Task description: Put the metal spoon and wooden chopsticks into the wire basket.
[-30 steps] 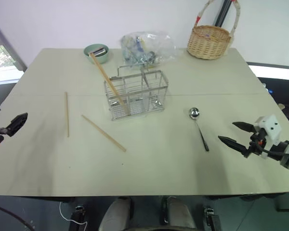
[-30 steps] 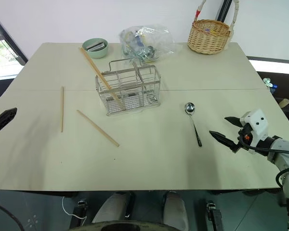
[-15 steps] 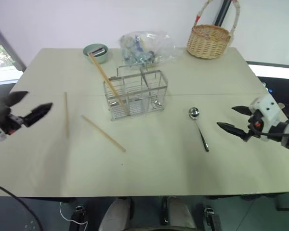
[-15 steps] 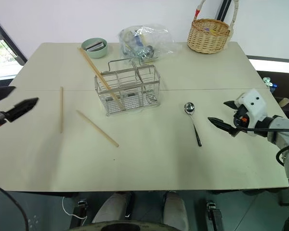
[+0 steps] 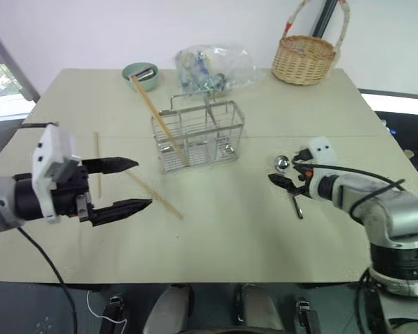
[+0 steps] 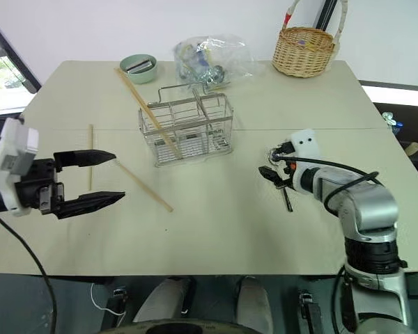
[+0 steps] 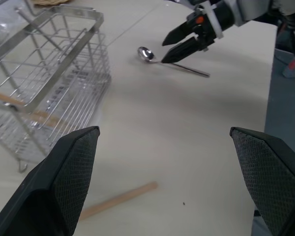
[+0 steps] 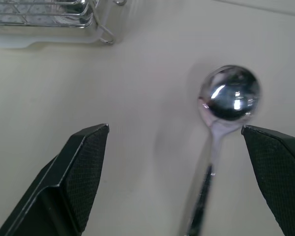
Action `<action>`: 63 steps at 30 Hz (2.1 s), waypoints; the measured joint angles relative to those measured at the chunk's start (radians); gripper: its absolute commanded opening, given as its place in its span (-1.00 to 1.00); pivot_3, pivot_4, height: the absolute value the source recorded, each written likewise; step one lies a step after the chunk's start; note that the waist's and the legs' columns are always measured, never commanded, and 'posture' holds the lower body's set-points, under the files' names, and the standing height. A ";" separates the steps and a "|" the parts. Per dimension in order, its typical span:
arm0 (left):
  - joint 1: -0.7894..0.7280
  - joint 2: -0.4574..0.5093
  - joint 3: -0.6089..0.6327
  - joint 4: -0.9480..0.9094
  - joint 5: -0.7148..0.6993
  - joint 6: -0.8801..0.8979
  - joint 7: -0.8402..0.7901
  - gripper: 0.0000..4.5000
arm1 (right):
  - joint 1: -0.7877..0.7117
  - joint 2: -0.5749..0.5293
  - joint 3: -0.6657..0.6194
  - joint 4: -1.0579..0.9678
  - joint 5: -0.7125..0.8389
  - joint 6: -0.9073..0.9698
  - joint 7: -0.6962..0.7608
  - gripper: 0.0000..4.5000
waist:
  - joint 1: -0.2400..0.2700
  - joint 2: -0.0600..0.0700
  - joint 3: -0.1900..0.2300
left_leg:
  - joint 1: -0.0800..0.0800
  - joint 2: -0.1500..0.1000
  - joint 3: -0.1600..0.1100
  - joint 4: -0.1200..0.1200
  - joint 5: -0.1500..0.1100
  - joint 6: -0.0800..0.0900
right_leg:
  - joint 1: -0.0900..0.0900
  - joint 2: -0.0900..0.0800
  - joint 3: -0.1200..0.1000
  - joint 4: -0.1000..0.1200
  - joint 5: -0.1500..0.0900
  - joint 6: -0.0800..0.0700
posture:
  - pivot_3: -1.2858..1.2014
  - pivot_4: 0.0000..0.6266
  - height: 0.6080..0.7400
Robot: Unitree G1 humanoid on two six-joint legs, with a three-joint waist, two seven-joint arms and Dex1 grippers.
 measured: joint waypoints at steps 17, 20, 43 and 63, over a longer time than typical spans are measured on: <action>-0.169 0.010 -0.129 0.036 -0.003 -0.004 0.013 1.00 | -0.013 0.098 0.037 0.166 -0.093 -0.079 -0.095 -0.51 | -0.037 0.000 0.000 | 0.002 0.004 0.000 0.000 0.000 0.000 | 0.001 0.005 0.000 0.002 0.000 0.001 | 0.03 -0.52 0.22; -0.184 0.010 -0.141 0.042 -0.005 -0.001 0.021 1.00 | -0.011 0.123 0.048 0.170 -0.095 -0.106 -0.094 -0.99 | -0.048 -0.001 -0.001 | 0.002 0.005 -0.001 0.000 0.001 0.000 | 0.001 0.007 0.000 0.002 0.001 0.000 | 0.03 -0.52 0.22; -0.252 -0.033 -0.145 0.130 0.033 -0.028 0.121 1.00 | -0.464 0.226 -0.160 0.178 0.120 -0.395 0.000 -0.99 | -0.055 0.003 0.002 | 0.002 0.009 -0.002 -0.002 0.001 -0.001 | -0.001 0.011 0.001 0.004 0.004 0.002 | 0.03 -0.52 0.22; -0.189 -0.041 -0.028 0.078 0.018 -0.012 0.219 1.00 | -0.671 0.529 0.022 0.894 -0.042 -1.022 0.069 -0.99 | -0.065 0.002 0.002 | 0.002 0.008 -0.001 -0.002 0.003 -0.005 | -0.011 0.011 0.004 0.017 0.006 -0.001 | 0.03 -0.52 0.22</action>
